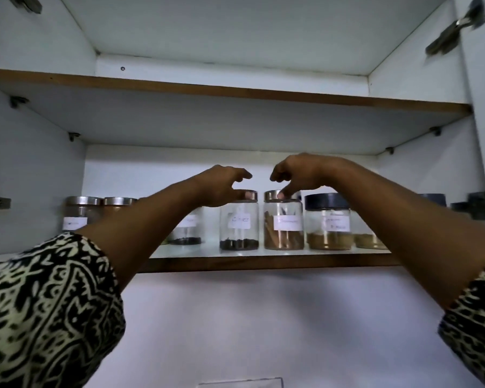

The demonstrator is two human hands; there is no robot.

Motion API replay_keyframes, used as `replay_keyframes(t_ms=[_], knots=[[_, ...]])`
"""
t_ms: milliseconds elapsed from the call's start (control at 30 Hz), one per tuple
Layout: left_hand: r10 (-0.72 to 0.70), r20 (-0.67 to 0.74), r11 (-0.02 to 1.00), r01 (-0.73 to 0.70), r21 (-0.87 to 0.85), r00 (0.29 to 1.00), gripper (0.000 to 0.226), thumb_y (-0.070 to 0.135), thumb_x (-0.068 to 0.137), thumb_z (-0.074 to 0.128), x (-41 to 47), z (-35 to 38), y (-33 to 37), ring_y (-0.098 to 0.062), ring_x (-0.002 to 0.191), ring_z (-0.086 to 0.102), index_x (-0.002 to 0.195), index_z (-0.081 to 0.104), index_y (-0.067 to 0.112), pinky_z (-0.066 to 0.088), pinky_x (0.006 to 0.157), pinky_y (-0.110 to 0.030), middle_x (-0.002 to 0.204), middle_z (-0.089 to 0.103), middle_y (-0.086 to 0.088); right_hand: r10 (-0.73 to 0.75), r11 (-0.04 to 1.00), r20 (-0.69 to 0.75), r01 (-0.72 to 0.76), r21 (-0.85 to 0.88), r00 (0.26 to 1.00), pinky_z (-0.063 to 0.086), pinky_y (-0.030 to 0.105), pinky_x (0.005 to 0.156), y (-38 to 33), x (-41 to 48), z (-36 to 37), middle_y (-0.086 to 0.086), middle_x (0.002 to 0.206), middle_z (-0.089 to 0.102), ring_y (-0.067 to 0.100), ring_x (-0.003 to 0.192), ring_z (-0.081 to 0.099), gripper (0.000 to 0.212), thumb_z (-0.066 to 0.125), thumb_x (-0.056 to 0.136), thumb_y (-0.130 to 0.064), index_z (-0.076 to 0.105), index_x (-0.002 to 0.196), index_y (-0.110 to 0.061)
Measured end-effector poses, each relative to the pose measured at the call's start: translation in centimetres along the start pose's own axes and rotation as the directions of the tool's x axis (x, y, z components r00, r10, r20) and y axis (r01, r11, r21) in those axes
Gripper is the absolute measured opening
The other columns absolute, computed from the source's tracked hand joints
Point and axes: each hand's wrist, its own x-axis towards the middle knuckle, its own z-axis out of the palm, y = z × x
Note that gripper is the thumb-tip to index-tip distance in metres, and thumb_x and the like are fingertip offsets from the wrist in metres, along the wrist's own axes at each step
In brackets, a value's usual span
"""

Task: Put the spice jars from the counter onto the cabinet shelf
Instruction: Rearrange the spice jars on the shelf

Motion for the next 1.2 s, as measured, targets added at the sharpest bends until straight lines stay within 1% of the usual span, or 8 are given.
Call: replay_keyframes(t_ms=[67, 167, 267, 433, 600, 767, 1000, 1200], knots=[[-0.026, 0.012, 0.999, 0.025, 0.043, 1.0, 0.053, 0.045, 0.092, 0.053, 0.6, 0.6, 0.8, -0.023, 0.119, 0.054, 0.136, 0.049, 0.017, 0.04, 0.092, -0.028, 0.135, 0.056, -0.006, 0.003, 1.0, 0.041, -0.003, -0.005, 0.999, 0.04, 0.034, 0.103, 1.3, -0.2, 0.7, 0.002, 0.135, 0.054, 0.021, 0.123, 0.051, 0.057, 0.07, 0.082, -0.027, 0.048, 0.134, -0.016], [-0.054, -0.018, 0.994, 0.056, 0.097, 0.998, 0.036, 0.03, 0.091, 0.059, 1.2, 1.3, 1.2, -0.024, 0.107, 0.058, 0.124, 0.061, 0.016, 0.04, 0.081, -0.026, 0.121, 0.065, -0.005, -0.014, 1.0, 0.041, 0.014, 0.006, 0.999, 0.043, 0.033, 0.094, 2.1, 0.1, 2.0, 0.004, 0.127, 0.06, 0.023, 0.114, 0.055, 0.054, 0.073, 0.079, -0.023, 0.053, 0.129, -0.016], [-0.099, -0.05, 0.989, 0.104, 0.107, 0.994, 0.034, 0.021, 0.089, 0.062, 1.3, 1.7, 0.8, -0.024, 0.103, 0.058, 0.123, 0.062, 0.016, 0.037, 0.077, -0.024, 0.113, 0.067, -0.006, -0.047, 0.999, -0.036, 0.047, -0.006, 0.998, 0.047, 0.032, 0.091, 1.9, 0.9, 3.3, 0.005, 0.125, 0.06, 0.026, 0.112, 0.056, 0.061, 0.077, 0.075, -0.021, 0.052, 0.13, -0.014], [-0.141, -0.036, 0.985, 0.144, 0.091, 0.989, 0.038, 0.017, 0.088, 0.065, 1.9, 2.4, -0.8, -0.018, 0.096, 0.057, 0.125, 0.061, 0.017, 0.035, 0.077, -0.021, 0.113, 0.067, -0.006, -0.08, 0.997, -0.099, 0.077, -0.028, 0.992, 0.041, 0.029, 0.082, 1.2, 3.4, 5.0, 0.009, 0.121, 0.061, 0.025, 0.111, 0.054, 0.054, 0.078, 0.074, -0.023, 0.056, 0.124, -0.012], [-0.148, 0.051, 0.976, 0.138, 0.166, 0.988, 0.054, 0.018, 0.083, 0.07, 3.1, 3.4, -2.8, -0.022, 0.108, 0.058, 0.134, 0.052, 0.016, 0.039, 0.085, -0.024, 0.12, 0.065, -0.007, -0.039, 0.999, -0.091, 0.036, -0.038, 0.995, 0.046, 0.032, 0.086, 0.1, 6.4, 6.4, 0.01, 0.122, 0.059, 0.026, 0.112, 0.056, 0.057, 0.079, 0.073, -0.021, 0.057, 0.124, -0.012], [-0.153, 0.044, 0.977, 0.144, 0.158, 0.987, 0.053, 0.015, 0.081, 0.072, 4.7, 4.8, -5.4, -0.024, 0.109, 0.057, 0.131, 0.054, 0.015, 0.041, 0.089, -0.029, 0.121, 0.063, -0.007, -0.002, 0.999, -0.072, -0.001, -0.043, 0.997, 0.048, 0.034, 0.09, -0.4, 9.1, 7.7, 0.011, 0.122, 0.061, 0.026, 0.111, 0.057, 0.057, 0.079, 0.073, -0.02, 0.057, 0.124, -0.01], [-0.143, 0.046, 0.976, 0.134, 0.173, 0.989, 0.055, 0.016, 0.082, 0.071, 6.2, 6.1, -7.3, -0.026, 0.113, 0.054, 0.133, 0.051, 0.014, 0.038, 0.086, -0.027, 0.123, 0.061, -0.009, 0.027, 0.998, -0.053, -0.029, -0.047, 0.998, 0.049, 0.035, 0.093, -0.8, 11.3, 8.6, 0.01, 0.12, 0.063, 0.025, 0.111, 0.058, 0.054, 0.081, 0.07, -0.018, 0.061, 0.118, -0.01], [-0.142, 0.03, 0.973, 0.134, 0.187, 0.989, 0.055, 0.016, 0.083, 0.07, 6.8, 7.1, -8.5, -0.028, 0.117, 0.053, 0.134, 0.05, 0.015, 0.04, 0.093, -0.031, 0.127, 0.06, -0.009, 0.036, 0.999, -0.087, -0.035, 0.021, 0.996, 0.046, 0.031, 0.088, -0.5, 12.3, 9.7, 0.009, 0.118, 0.064, 0.024, 0.111, 0.057, 0.05, 0.081, 0.069, -0.015, 0.062, 0.115, -0.011]])
